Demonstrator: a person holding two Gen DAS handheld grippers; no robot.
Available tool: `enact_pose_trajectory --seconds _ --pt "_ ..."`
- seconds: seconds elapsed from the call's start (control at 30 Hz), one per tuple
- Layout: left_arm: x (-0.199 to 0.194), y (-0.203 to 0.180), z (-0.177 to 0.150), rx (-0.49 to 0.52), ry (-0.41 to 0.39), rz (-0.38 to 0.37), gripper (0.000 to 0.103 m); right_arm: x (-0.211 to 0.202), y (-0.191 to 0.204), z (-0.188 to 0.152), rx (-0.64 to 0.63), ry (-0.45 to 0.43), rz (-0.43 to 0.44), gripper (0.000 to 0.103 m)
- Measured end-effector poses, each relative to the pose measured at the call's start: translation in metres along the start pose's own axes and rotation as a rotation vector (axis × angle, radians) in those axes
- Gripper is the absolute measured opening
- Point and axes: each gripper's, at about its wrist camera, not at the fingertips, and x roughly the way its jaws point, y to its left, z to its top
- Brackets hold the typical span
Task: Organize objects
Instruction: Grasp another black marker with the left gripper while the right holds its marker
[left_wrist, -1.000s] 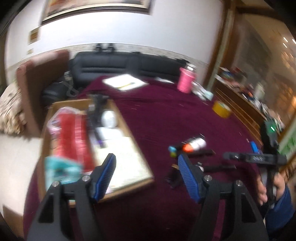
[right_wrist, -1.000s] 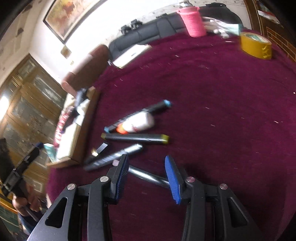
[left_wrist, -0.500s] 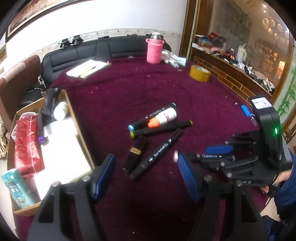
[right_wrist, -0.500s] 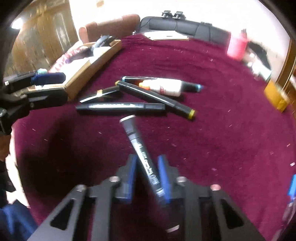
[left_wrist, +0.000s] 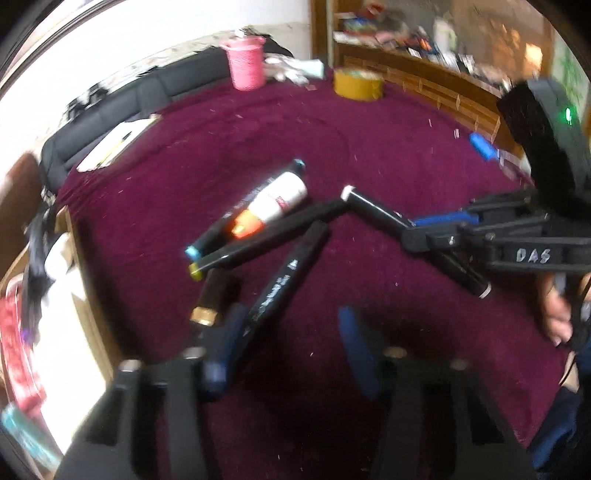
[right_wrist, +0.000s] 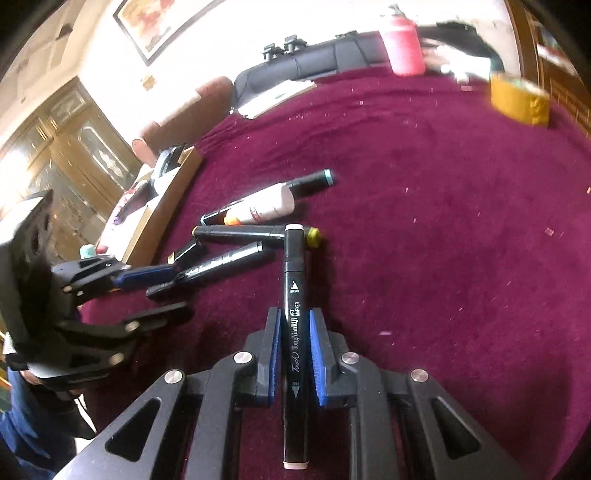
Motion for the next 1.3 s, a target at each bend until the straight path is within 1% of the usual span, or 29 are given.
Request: enact_pose_trajectory --seconds 0.07,0.1,0.17,0.2,0.27,0.3,0.37,0.43,0.5,0.53,0.6,0.63,0.67,0.77,0.8,0.9,0.97,1.1,1.2,1.23,1.27,1.3 --pt "0.005 -0.002 0.004 0.026 0.002 0.036 0.039 -0.001 0.001 0.000 -0.002 -0.005 0.010 0.016" --pt "0.007 -0.001 0.006 0.028 0.005 0.040 0.039 0.000 0.002 0.001 -0.011 -0.006 0.017 0.016" --pt "0.011 0.003 0.010 0.006 0.004 0.039 0.038 0.002 0.005 -0.001 -0.030 -0.002 0.009 0.017" --pt "0.015 0.006 0.010 -0.014 0.010 0.043 0.033 0.004 0.009 -0.002 -0.048 0.002 -0.004 0.017" --pt "0.024 0.008 0.009 -0.046 0.022 0.085 0.033 0.005 0.011 -0.003 -0.070 0.001 -0.019 0.017" --pt "0.023 0.008 0.008 -0.068 0.007 0.078 0.032 0.005 0.012 -0.003 -0.078 0.002 -0.016 0.017" --pt "0.021 0.007 0.006 -0.087 0.001 0.085 0.031 0.005 0.011 -0.003 -0.076 0.005 -0.016 0.017" --pt "0.017 0.004 0.001 -0.122 0.001 0.079 0.024 0.005 0.011 -0.003 -0.078 0.006 -0.019 0.017" --pt "0.013 0.001 -0.005 -0.196 0.006 0.023 0.018 0.006 0.014 -0.003 -0.095 0.009 -0.039 0.017" --pt "0.010 -0.003 -0.009 -0.221 -0.001 0.007 0.017 0.006 0.016 -0.004 -0.104 0.010 -0.050 0.017" --pt "0.009 -0.018 -0.012 -0.188 -0.023 0.072 0.017 0.007 0.019 -0.004 -0.121 0.012 -0.069 0.017" --pt "0.009 -0.022 -0.012 -0.175 -0.028 0.094 0.015 0.008 0.019 -0.004 -0.123 0.013 -0.072 0.017" --pt "0.010 -0.023 -0.011 -0.178 -0.026 0.094 0.015 0.008 0.019 -0.004 -0.124 0.013 -0.074 0.017" --pt "0.011 -0.018 -0.008 -0.207 -0.024 0.073 0.015 0.010 0.029 -0.005 -0.174 0.019 -0.134 0.017" --pt "0.011 -0.017 -0.007 -0.219 -0.024 0.067 0.016 0.012 0.035 -0.007 -0.204 0.021 -0.171 0.017" --pt "0.012 -0.019 -0.007 -0.210 -0.034 0.084 0.017 0.017 0.051 -0.011 -0.287 0.026 -0.271 0.017" --pt "0.011 -0.021 -0.007 -0.206 -0.034 0.091 0.017 0.017 0.052 -0.011 -0.299 0.027 -0.287 0.017" --pt "0.012 -0.018 -0.008 -0.219 -0.038 0.073 0.017 0.018 0.056 -0.012 -0.319 0.027 -0.315 0.017" --pt "0.012 -0.017 -0.008 -0.217 -0.038 0.075 0.017 0.019 0.060 -0.013 -0.342 0.024 -0.350 0.020" --pt "0.012 -0.017 -0.008 -0.219 -0.039 0.073 0.017 0.020 0.060 -0.013 -0.342 0.023 -0.356 0.024" --pt "0.012 -0.017 -0.008 -0.221 -0.039 0.071 0.017 0.019 0.058 -0.012 -0.333 0.021 -0.369 0.033" --pt "0.012 -0.017 -0.008 -0.222 -0.039 0.069 0.017 0.018 0.055 -0.011 -0.316 0.017 -0.383 0.039"
